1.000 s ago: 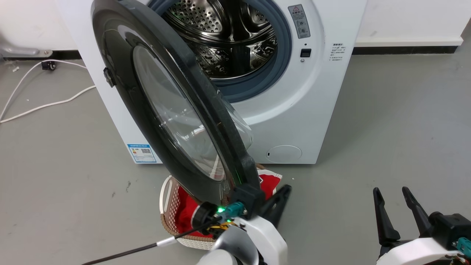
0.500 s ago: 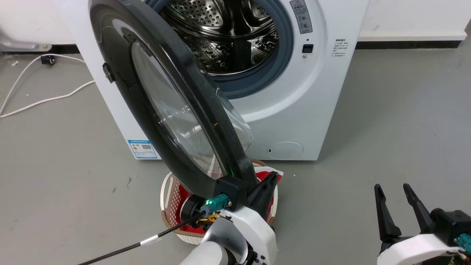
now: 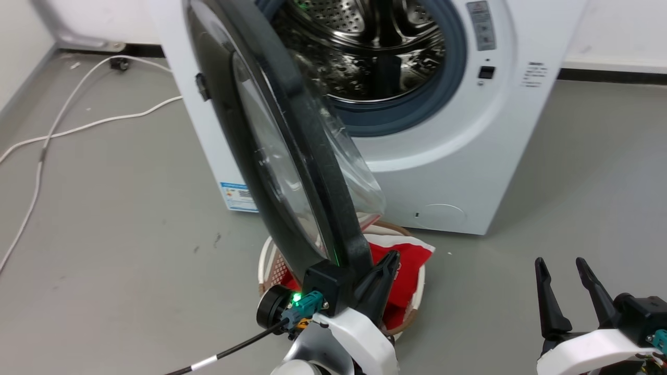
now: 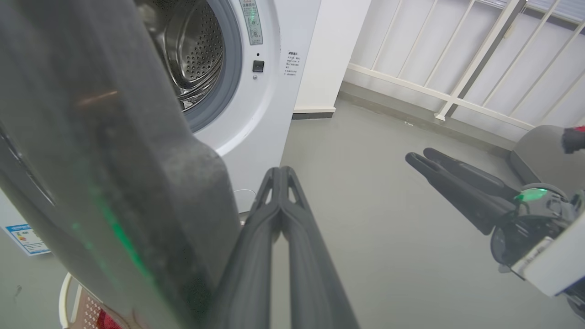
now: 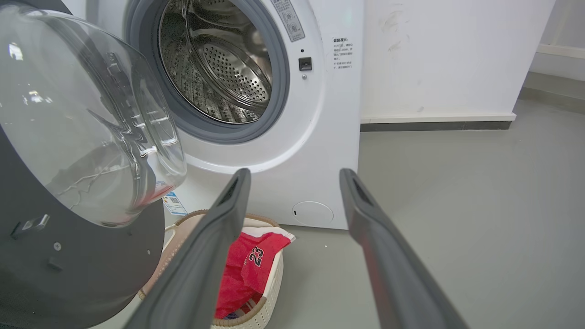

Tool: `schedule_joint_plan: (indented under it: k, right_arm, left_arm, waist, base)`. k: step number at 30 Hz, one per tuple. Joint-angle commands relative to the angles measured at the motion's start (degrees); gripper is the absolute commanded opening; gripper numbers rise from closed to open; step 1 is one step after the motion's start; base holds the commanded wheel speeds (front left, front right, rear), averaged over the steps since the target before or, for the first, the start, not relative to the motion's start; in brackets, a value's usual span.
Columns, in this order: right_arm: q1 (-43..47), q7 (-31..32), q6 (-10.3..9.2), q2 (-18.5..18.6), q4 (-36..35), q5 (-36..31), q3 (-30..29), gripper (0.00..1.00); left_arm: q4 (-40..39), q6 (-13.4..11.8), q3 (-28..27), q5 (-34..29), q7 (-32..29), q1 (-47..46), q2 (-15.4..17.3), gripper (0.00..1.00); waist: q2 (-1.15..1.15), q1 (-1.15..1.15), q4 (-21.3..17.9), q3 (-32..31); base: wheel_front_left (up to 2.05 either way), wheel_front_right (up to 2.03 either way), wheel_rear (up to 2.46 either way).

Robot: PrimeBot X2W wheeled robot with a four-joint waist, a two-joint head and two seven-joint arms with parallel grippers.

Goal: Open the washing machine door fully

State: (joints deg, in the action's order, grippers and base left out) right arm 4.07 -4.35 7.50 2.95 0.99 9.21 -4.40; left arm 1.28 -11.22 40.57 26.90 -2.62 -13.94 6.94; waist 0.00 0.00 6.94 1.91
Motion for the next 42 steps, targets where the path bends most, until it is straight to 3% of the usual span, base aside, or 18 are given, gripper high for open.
schedule_joint_plan:
  k: [1,15,24,36,42]
  right_arm:
    - [-0.7,-0.3,-0.01,-0.1,0.2,0.5,0.0,1.0]
    - [-0.9,-0.3,-0.01,-0.1,0.6,0.4,-1.0,1.0]
    - [-1.1,-0.1,-0.01,0.0,0.7,0.4,-1.1,1.0]
    - [-2.4,1.4,-0.01,0.7,-0.8,-0.1,-0.4,1.0]
    - [-3.4,2.2,-0.01,2.0,-1.3,0.4,-0.3,1.0]
  left_arm:
    - [-0.3,-0.9,-0.9,-0.5,-0.1,0.3,1.4,0.0]
    - [-4.2,-2.5,-1.1,-0.5,0.9,1.6,1.7,0.0]
    - [-5.5,-5.3,-5.0,0.4,3.2,3.8,3.5,0.0]
    - [-2.8,-8.4,-16.1,4.7,6.8,5.8,8.6,0.0]
    - [0.2,-8.2,-22.2,7.3,9.5,4.7,10.8,0.0]
  waist:
    - [0.0,0.0,2.1,0.1]
    - [0.0,0.0,12.0,0.1]
    - [0.0,0.0,16.9,0.6]
    - [0.0,0.0,17.3,3.6]
    - [0.0,0.0,15.7,6.4]
  base:
    - [0.0,0.0,0.0]
    - [0.0,0.0,0.0]
    - [0.0,0.0,0.0]
    - [0.0,0.0,0.0]
    - [0.0,0.0,0.0]
